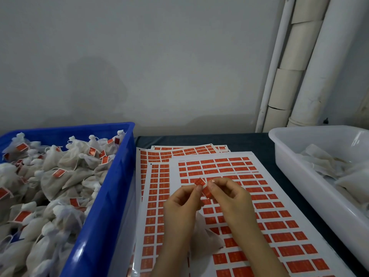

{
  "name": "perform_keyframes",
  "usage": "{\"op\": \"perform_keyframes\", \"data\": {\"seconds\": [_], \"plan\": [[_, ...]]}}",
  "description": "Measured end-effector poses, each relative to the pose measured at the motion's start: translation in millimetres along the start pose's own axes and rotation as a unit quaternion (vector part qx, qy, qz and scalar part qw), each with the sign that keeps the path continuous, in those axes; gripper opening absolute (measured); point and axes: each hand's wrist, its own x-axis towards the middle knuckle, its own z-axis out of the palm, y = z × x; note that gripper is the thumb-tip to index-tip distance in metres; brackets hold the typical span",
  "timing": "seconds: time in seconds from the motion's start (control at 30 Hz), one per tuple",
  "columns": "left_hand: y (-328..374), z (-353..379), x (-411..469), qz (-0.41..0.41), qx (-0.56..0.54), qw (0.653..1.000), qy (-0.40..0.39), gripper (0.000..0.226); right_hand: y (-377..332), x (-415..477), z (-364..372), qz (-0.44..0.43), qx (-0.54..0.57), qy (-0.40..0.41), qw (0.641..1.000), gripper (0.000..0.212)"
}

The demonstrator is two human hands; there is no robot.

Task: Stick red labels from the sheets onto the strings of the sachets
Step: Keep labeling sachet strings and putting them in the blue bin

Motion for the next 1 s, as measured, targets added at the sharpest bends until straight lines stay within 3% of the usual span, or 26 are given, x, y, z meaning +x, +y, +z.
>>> {"op": "perform_keyframes", "data": {"seconds": [0.27,0.47,1.0], "plan": [[-0.9,3.0,-1.7,0.035,0.011,0.998,0.055,0.022,1.2,-1.0,2.2,-0.002,-0.018,0.004,1.000,0.011],[-2.7,2.8,-6.3,0.109,0.047,0.991,0.054,0.013,0.5,-1.5,3.3,-0.014,-0.032,0.005,0.999,0.011],[3.2,3.5,-11.4,0.121,0.054,0.991,0.031,0.024,-6.5,-5.0,3.3,-0.036,-0.021,-0.004,0.999,0.003]]}}
